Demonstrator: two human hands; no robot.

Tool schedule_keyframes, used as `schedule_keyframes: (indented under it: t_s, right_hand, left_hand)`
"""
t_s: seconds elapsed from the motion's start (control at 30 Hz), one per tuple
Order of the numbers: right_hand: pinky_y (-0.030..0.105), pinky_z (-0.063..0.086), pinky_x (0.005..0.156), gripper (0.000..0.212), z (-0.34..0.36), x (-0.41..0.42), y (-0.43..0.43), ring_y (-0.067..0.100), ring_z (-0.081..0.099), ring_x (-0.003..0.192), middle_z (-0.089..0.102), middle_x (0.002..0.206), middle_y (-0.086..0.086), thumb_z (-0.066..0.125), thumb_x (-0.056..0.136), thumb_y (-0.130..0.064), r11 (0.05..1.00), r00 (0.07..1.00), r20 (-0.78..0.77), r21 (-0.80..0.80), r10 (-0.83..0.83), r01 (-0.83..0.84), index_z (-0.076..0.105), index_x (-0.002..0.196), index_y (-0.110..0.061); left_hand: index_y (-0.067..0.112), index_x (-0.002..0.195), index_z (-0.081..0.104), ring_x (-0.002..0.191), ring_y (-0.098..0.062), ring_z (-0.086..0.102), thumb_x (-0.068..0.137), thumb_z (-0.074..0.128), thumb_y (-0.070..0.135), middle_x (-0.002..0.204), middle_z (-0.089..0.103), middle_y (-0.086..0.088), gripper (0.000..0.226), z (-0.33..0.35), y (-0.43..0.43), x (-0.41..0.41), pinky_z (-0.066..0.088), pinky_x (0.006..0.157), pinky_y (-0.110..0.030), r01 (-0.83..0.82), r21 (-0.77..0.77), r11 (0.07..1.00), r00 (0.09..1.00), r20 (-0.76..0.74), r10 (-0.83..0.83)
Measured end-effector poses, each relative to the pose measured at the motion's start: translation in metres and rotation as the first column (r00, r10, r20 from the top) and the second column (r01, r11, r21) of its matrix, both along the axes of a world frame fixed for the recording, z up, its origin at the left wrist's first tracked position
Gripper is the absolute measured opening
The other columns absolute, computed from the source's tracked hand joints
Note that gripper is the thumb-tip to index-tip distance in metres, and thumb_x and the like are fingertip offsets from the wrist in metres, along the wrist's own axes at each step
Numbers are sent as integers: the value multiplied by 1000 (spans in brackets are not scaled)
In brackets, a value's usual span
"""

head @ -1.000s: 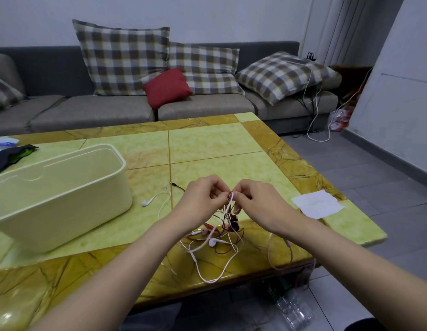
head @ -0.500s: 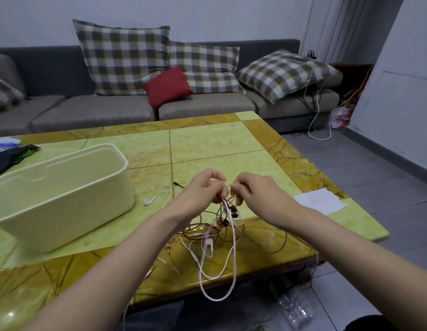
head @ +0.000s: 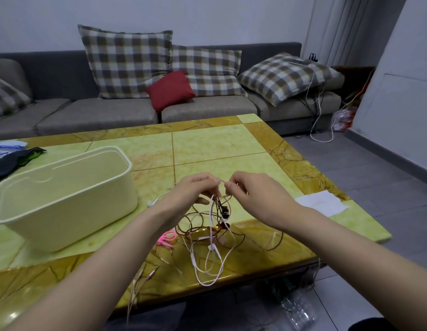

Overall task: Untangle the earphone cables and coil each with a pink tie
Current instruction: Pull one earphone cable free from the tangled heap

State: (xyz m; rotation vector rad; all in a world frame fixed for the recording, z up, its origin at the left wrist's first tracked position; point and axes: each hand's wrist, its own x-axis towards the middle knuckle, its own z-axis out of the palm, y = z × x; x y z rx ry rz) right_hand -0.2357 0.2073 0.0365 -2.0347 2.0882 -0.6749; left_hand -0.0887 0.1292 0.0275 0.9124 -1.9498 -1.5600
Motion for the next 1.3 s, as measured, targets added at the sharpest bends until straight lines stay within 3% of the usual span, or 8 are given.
schedule_keyframes:
  t_s: [0.17,0.4,0.5,0.7,0.93,1.1,1.2,1.3]
  right_hand:
    - [26,29,49,18,-1,-4,3,6,44,54,48,56,-10,46,96,-41,999,998,39,10,43,-44,56,88,-29]
    - [32,40,56,20,-3,-6,0,17,56,64,57,61,-6,44,97,-37,999,993,110,17,-35,33,61,91,-28]
    - [34,44,62,20,-2,-8,0,19,58,71,60,68,-6,44,97,-33,998,976,208,20,-56,53,59,85,-26]
    - [37,46,66,28,-3,-3,0,21,60,73,66,77,0,45,98,-34,998,974,225,63,-16,2,64,90,-16]
    - [29,36,55,25,-4,-2,-7,9,49,60,56,64,-7,45,98,-34,999,989,146,24,-38,35,65,94,-21]
    - [23,37,53,14,-2,0,-10,2,54,60,64,62,-9,49,95,-35,999,988,151,4,-37,36,63,93,-31]
    - [15,37,58,15,-5,0,-12,-1,51,69,65,79,-10,52,94,-29,1000,968,249,19,-24,20,66,93,-24]
    - [12,38,63,17,-9,3,-14,-2,51,73,63,87,-9,53,93,-33,999,954,300,49,-25,11,65,94,-21]
  left_hand:
    - [13,79,52,74,-11,56,97,45,17,76,59,1,20,-1,-3,2,45,65,-21,-54,143,988,974,-210,84]
    - [11,86,50,60,-15,53,101,36,15,55,47,2,21,-1,2,0,44,71,-26,-41,93,995,989,-139,54]
    - [11,96,56,61,-14,56,100,40,17,60,47,2,18,-3,2,2,46,68,-24,-11,98,995,998,-64,17]
    - [16,92,66,85,-12,55,90,53,42,96,63,0,29,-3,4,3,43,81,-28,-49,-27,998,992,116,52]
    - [12,86,62,67,0,59,96,50,20,76,67,3,17,-4,1,0,44,64,-10,-150,-126,981,988,24,154]
    - [16,93,62,59,-13,53,95,52,19,57,60,6,10,-4,-3,3,43,62,-22,-64,-242,968,977,183,110]
    - [22,88,58,60,-21,54,95,53,21,62,64,6,9,-6,-5,5,42,60,-31,-36,-378,925,944,292,155]
    - [18,91,58,77,-19,58,97,47,21,75,62,7,13,-5,-5,4,45,70,-31,-40,-481,876,935,291,203]
